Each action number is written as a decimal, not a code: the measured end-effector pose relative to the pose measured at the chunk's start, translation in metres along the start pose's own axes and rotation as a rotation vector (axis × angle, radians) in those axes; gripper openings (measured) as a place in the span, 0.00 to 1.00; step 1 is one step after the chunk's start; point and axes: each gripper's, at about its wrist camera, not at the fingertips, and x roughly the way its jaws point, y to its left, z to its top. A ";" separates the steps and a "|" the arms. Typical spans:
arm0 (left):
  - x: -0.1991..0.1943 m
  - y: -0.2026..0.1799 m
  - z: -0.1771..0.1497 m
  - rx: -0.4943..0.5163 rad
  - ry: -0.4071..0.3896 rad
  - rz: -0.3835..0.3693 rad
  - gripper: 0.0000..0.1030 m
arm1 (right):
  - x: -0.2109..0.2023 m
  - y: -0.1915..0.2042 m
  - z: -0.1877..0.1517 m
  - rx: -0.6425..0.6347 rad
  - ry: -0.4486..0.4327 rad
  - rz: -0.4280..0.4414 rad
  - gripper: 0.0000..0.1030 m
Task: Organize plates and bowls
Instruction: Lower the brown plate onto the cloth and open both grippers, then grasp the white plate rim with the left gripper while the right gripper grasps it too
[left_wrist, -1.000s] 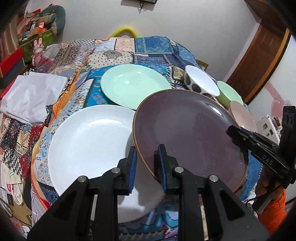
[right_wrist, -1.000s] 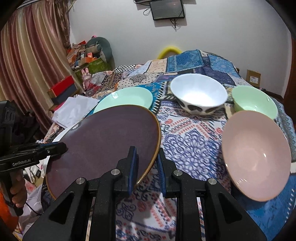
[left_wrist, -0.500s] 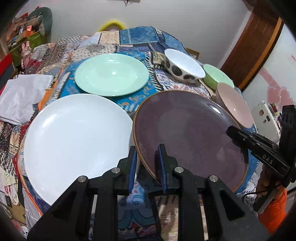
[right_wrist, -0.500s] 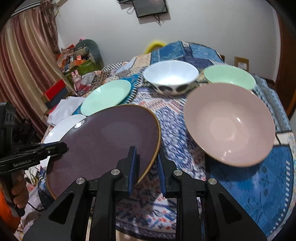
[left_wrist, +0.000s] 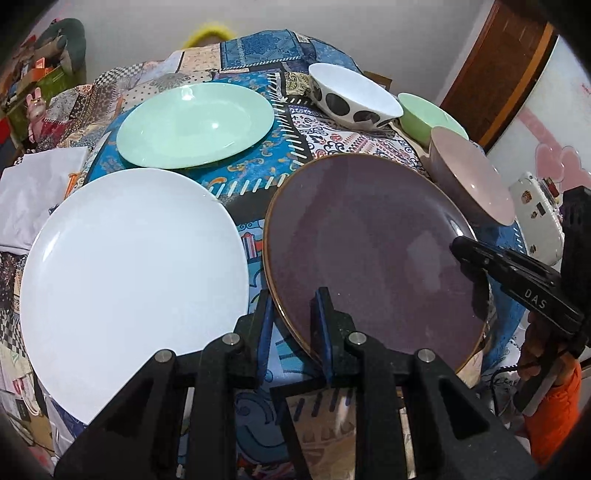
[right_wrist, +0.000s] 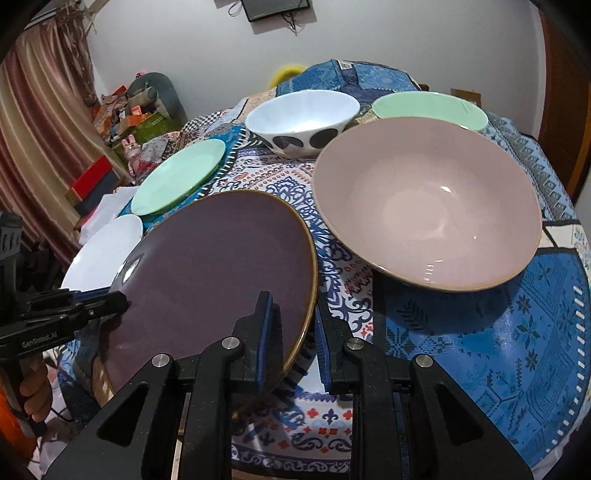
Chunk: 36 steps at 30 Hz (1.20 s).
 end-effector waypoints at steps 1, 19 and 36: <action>0.001 0.000 0.000 0.001 0.002 0.000 0.21 | 0.000 0.000 0.000 -0.001 0.001 -0.003 0.19; -0.052 0.015 0.000 0.003 -0.138 0.109 0.36 | -0.042 0.033 0.012 -0.115 -0.070 -0.050 0.28; -0.138 0.097 -0.007 -0.055 -0.304 0.333 0.91 | -0.017 0.135 0.043 -0.332 -0.117 0.066 0.65</action>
